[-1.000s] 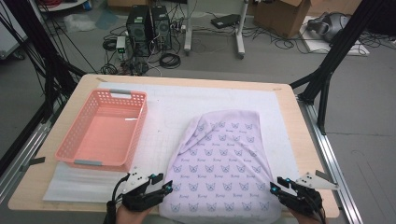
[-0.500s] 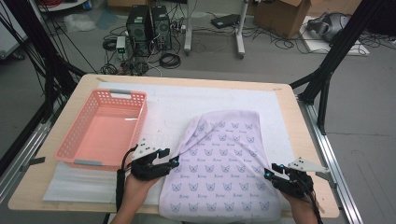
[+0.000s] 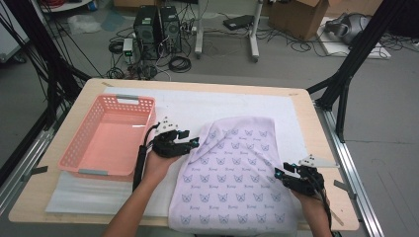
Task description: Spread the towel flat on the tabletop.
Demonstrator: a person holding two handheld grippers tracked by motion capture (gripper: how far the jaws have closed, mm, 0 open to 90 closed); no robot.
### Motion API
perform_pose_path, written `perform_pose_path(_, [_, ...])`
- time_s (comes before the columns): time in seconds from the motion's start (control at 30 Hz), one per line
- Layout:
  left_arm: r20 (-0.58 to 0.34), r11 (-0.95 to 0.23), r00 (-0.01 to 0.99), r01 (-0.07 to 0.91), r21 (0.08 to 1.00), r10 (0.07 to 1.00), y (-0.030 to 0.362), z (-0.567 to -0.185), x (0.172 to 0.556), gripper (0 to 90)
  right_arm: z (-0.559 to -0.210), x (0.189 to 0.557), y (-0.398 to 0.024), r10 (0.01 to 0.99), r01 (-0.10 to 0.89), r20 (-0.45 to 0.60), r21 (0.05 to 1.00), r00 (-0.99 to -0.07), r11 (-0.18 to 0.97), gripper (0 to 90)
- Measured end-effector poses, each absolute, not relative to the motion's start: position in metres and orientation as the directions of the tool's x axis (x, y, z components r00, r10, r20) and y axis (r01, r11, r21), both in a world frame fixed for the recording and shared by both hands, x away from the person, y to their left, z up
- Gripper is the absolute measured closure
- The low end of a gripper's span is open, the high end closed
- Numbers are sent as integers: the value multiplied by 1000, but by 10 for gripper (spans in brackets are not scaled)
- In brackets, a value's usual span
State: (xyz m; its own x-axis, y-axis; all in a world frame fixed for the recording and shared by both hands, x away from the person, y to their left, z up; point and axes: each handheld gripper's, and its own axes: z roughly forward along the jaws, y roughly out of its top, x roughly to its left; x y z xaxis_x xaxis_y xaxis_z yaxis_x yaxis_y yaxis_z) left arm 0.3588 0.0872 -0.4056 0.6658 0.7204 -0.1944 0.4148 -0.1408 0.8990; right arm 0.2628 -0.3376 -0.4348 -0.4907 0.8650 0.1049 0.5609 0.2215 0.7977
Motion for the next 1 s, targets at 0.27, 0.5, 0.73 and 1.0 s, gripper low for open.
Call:
perform_pose_path(0.27, [-190,-157,635,448,880,749,73,-411,395,501,-433,260,-339,858,548,104,806,-504,224,532])
perform_pose_path(0.5, [-228,-163,623,506,847,748,56,-422,422,541,-430,258,-341,857,540,114,816,-502,208,523])
perform_pose_path(0.73, [-191,-232,609,546,805,770,45,-428,425,872,-432,259,-341,859,549,123,811,-498,202,523])
perform_pose_path(1.0, [-167,-49,410,466,883,897,80,-402,405,871,-435,262,-338,868,558,112,804,-483,207,523])
